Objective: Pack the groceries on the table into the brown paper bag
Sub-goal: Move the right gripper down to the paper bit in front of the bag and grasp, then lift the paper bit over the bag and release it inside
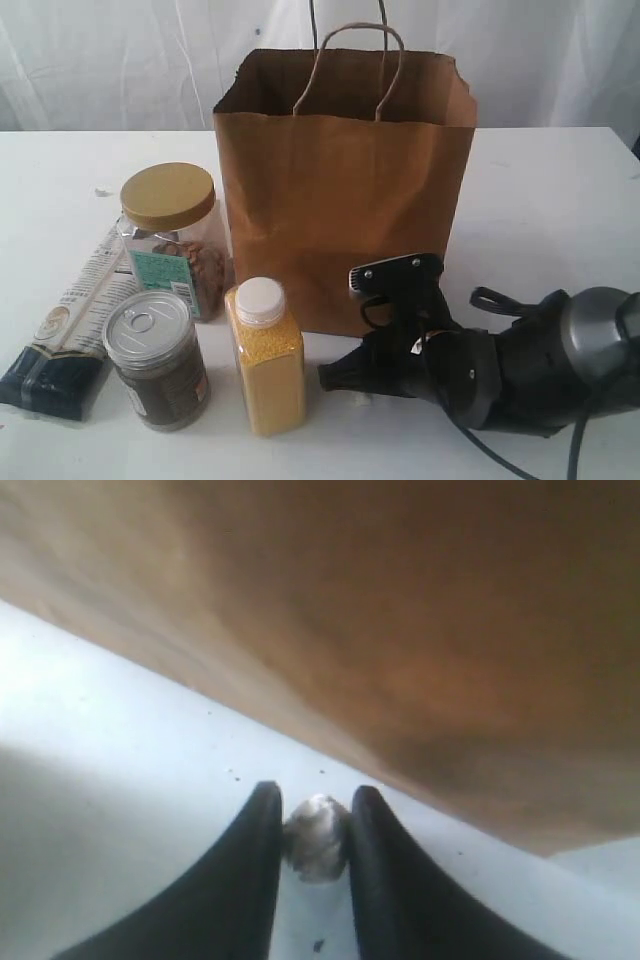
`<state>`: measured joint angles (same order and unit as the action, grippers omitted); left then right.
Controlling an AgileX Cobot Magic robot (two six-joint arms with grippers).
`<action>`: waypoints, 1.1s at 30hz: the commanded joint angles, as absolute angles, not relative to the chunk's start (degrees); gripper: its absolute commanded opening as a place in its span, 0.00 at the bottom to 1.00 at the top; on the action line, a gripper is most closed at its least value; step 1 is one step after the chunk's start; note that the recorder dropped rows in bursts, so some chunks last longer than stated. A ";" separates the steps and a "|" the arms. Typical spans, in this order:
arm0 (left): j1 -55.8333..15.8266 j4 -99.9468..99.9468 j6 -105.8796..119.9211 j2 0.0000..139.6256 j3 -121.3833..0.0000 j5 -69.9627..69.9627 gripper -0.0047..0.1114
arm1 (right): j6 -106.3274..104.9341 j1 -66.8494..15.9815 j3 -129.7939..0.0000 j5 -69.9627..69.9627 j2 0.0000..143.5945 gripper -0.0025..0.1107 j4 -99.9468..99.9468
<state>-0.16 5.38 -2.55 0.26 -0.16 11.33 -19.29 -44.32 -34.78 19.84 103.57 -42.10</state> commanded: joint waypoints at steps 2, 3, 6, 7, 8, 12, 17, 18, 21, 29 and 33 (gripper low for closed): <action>-0.10 5.23 -2.66 0.00 0.00 11.12 0.04 | -19.76 -43.92 -34.65 13.11 102.23 0.02 -42.55; -0.10 5.23 -2.66 0.00 0.00 11.12 0.04 | -19.76 -43.92 -34.65 11.51 101.59 0.02 -42.31; -0.10 5.23 -2.66 0.00 0.00 11.12 0.04 | -20.82 -43.92 -34.65 6.42 99.54 0.02 -42.32; -0.10 5.23 -2.66 0.00 0.00 11.12 0.04 | -20.95 -43.92 -34.65 4.01 98.84 0.02 -42.32; -0.10 5.23 -2.66 0.00 0.00 11.12 0.04 | -21.37 -43.92 -34.65 1.79 98.25 0.02 -42.32; -0.10 5.23 -2.66 0.00 0.00 11.12 0.04 | -23.38 -43.92 -33.69 -0.66 96.87 0.02 -42.32; -0.10 5.23 -2.66 0.00 0.00 11.12 0.04 | -21.44 -43.92 -29.28 6.31 94.91 0.02 -42.69; -0.10 5.23 -2.66 0.00 0.00 11.12 0.04 | -20.91 -43.92 -28.36 8.37 94.58 0.02 -42.67; -0.10 5.23 -2.66 0.00 0.00 11.12 0.04 | -20.23 -43.92 -25.48 10.02 92.57 0.02 -42.67; -0.10 5.23 -2.66 0.00 0.00 11.12 0.04 | -20.60 -46.00 -18.79 -3.90 78.14 0.02 -43.67; -0.10 5.23 -2.66 0.00 0.00 11.12 0.04 | -20.24 -49.30 -15.27 -6.34 65.83 0.02 -47.55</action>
